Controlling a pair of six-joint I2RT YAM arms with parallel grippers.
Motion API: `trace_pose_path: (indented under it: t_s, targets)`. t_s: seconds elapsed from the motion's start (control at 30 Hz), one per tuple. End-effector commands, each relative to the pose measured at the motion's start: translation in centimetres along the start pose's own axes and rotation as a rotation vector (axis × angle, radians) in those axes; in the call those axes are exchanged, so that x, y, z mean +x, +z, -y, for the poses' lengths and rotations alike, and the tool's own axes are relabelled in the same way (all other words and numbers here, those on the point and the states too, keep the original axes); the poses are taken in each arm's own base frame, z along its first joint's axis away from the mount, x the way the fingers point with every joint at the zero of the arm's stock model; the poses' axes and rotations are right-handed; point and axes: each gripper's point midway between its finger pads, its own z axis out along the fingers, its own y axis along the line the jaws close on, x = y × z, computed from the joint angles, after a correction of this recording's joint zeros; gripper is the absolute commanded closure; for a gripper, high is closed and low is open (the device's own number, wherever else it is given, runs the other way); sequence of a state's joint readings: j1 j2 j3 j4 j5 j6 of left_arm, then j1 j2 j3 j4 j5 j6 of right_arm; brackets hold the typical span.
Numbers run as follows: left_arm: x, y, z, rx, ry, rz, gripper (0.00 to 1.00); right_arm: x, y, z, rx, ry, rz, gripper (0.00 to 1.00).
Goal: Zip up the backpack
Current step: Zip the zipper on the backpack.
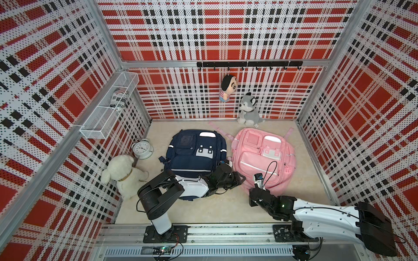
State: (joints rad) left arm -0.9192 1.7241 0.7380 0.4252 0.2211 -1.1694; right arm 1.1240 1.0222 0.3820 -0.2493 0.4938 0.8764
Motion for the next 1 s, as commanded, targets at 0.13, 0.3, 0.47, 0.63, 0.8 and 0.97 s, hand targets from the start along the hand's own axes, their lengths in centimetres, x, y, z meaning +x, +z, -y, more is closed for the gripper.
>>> trace_pose_path:
  t_s: [0.13,0.3,0.47,0.63,0.8,0.97]
  targets:
    - [-1.2,0.2,0.5,0.032,0.006,0.005,0.82,-0.9,-0.5,-1.5,-0.047,-0.002,0.014,1.0]
    - [-2.7,-0.6,0.0,0.031,0.003,0.038,0.97,-0.5,-1.1,-0.6,-0.035,0.001,0.001,1.0]
    - [-3.6,-0.7,-0.6,0.026,0.009,0.047,1.0,0.4,-1.9,0.2,-0.03,-0.005,-0.043,1.0]
    - [-4.3,-0.8,-1.3,0.013,0.014,0.049,1.0,1.6,-2.5,1.1,-0.012,0.007,-0.105,1.0]
    - [-5.2,-1.0,-2.0,-0.013,0.033,0.063,1.0,3.0,-3.1,2.3,0.021,0.027,-0.176,1.0]
    - [-6.5,-1.2,-2.9,-0.083,0.073,0.079,1.0,3.7,-4.7,3.9,0.083,0.04,-0.239,1.0]
